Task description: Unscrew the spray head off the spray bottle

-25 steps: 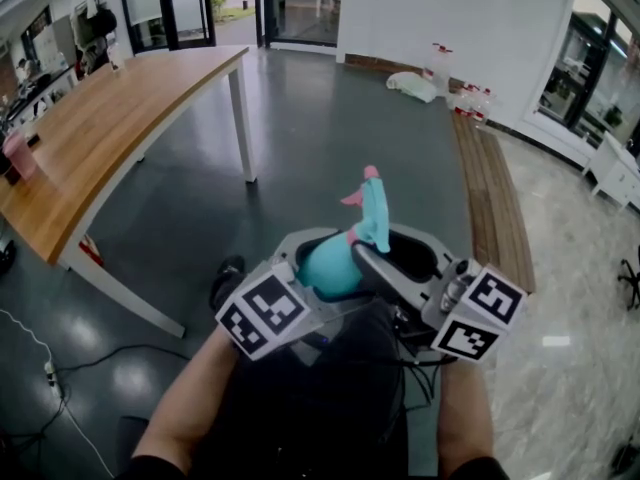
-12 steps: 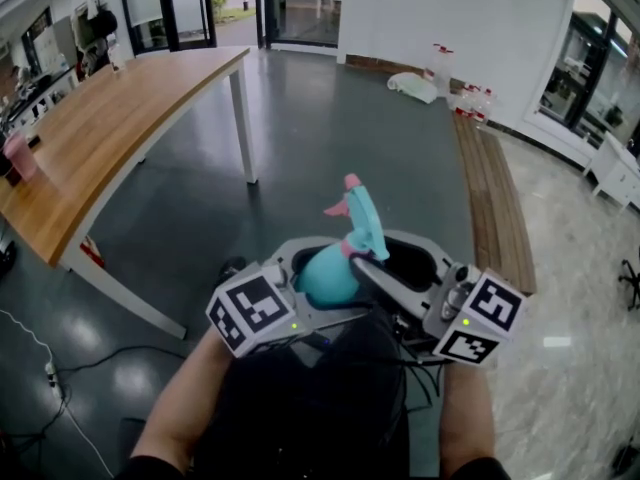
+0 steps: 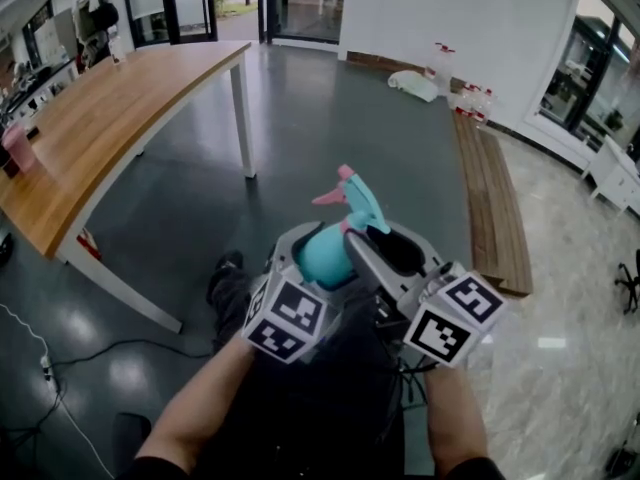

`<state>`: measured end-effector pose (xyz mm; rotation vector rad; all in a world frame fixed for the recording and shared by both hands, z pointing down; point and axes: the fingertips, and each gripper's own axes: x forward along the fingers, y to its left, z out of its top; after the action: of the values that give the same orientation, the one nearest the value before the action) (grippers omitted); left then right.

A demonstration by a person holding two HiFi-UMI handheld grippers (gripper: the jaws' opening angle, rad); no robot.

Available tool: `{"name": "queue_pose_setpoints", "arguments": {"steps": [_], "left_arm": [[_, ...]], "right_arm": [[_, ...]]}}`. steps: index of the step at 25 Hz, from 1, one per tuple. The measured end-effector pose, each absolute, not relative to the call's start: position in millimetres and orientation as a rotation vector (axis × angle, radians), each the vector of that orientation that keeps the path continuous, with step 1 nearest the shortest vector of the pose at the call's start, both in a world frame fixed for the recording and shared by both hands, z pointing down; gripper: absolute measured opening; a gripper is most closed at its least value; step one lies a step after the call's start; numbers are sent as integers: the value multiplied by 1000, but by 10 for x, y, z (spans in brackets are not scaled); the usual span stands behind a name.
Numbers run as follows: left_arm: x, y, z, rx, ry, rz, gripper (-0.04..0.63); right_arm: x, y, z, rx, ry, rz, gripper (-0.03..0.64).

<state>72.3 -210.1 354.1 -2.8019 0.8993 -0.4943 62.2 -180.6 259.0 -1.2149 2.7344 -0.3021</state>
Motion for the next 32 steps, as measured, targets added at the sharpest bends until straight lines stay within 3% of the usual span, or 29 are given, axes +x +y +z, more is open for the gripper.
{"name": "queue_pose_setpoints", "arguments": {"steps": [2, 19, 22, 24, 32], "left_arm": [[722, -2090, 3561, -2806, 893, -508, 431], [844, -1365, 3369, -3113, -8, -304, 431], [851, -1448, 3384, -3112, 86, -290, 431], [858, -1543, 3395, -3104, 192, -297, 431], [742, -2084, 3449, -2956, 777, -390, 431]], "right_arm": [[622, -1819, 2611, -1236, 2737, -302, 120], [572, -1405, 2482, -692, 2917, -180, 130], [563, -1465, 2480, -766, 2883, -193, 140], [559, -1510, 2487, -832, 2864, -205, 183], [644, -1727, 2477, -1101, 2736, -295, 183]]}}
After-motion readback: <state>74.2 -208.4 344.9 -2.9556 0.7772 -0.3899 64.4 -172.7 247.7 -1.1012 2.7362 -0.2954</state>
